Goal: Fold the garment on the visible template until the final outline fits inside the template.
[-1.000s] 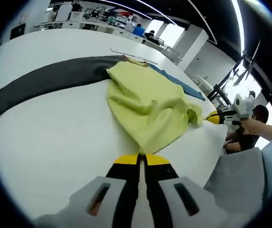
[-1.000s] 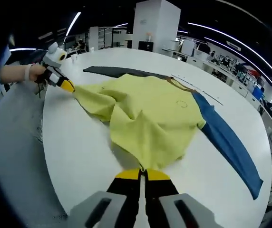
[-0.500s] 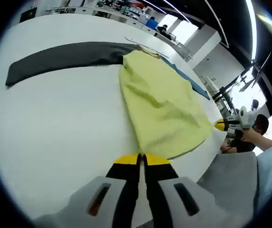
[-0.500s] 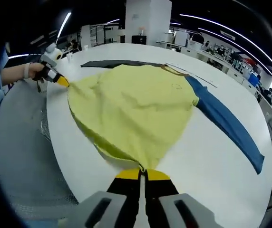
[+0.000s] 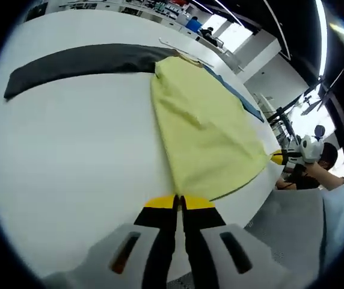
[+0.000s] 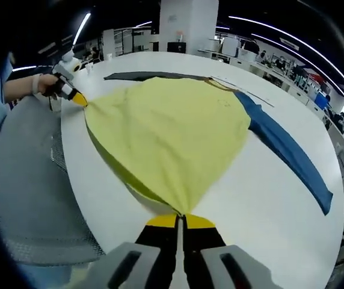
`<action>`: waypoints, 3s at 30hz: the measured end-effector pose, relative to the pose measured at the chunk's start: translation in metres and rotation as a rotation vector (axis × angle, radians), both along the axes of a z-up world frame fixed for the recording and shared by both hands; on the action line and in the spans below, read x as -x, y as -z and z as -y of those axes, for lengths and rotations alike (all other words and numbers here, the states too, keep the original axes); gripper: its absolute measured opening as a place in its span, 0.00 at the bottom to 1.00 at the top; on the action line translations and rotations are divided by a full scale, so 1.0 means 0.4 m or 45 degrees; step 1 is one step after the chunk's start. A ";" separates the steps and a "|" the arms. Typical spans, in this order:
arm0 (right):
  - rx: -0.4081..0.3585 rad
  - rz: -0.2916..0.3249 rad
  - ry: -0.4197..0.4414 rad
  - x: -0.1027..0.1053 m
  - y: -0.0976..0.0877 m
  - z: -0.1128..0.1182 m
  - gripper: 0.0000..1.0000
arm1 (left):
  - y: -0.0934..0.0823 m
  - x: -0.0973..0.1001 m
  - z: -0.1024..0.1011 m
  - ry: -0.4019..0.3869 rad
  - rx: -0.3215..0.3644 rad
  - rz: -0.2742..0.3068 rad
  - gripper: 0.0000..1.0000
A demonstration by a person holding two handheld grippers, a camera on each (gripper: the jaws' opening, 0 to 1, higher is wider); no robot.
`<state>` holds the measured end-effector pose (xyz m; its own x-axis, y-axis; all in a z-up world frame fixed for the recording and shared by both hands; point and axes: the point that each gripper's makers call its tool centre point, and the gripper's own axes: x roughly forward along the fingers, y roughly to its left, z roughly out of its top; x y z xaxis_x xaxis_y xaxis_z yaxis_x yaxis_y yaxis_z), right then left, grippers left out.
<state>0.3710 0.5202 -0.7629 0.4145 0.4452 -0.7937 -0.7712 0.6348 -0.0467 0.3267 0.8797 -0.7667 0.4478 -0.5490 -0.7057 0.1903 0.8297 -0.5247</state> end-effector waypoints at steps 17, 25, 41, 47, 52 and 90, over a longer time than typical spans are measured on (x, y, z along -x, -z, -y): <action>0.002 -0.020 0.045 0.026 -0.013 0.005 0.00 | 0.006 0.010 0.001 0.009 0.007 -0.018 0.00; -0.134 -0.076 0.211 0.025 -0.021 0.014 0.00 | 0.006 0.012 0.000 0.011 0.010 -0.005 0.00; -0.457 -0.267 0.556 0.022 -0.001 -0.004 0.05 | 0.007 0.012 0.001 -0.004 0.029 -0.005 0.00; -0.426 -0.283 0.511 0.033 0.007 -0.025 0.00 | 0.006 0.012 0.001 -0.008 0.028 -0.004 0.00; -0.395 -0.293 0.505 0.030 0.007 -0.010 0.00 | 0.007 0.015 0.005 -0.010 0.037 -0.017 0.00; -0.372 0.021 0.365 -0.050 -0.065 0.018 0.54 | -0.144 -0.035 0.002 0.171 0.073 0.438 0.44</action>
<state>0.3908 0.5131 -0.7369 0.5659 0.5156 -0.6434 -0.5620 0.8122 0.1565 0.3405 0.8787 -0.7092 0.5748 -0.6530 -0.4931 0.4685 0.7567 -0.4561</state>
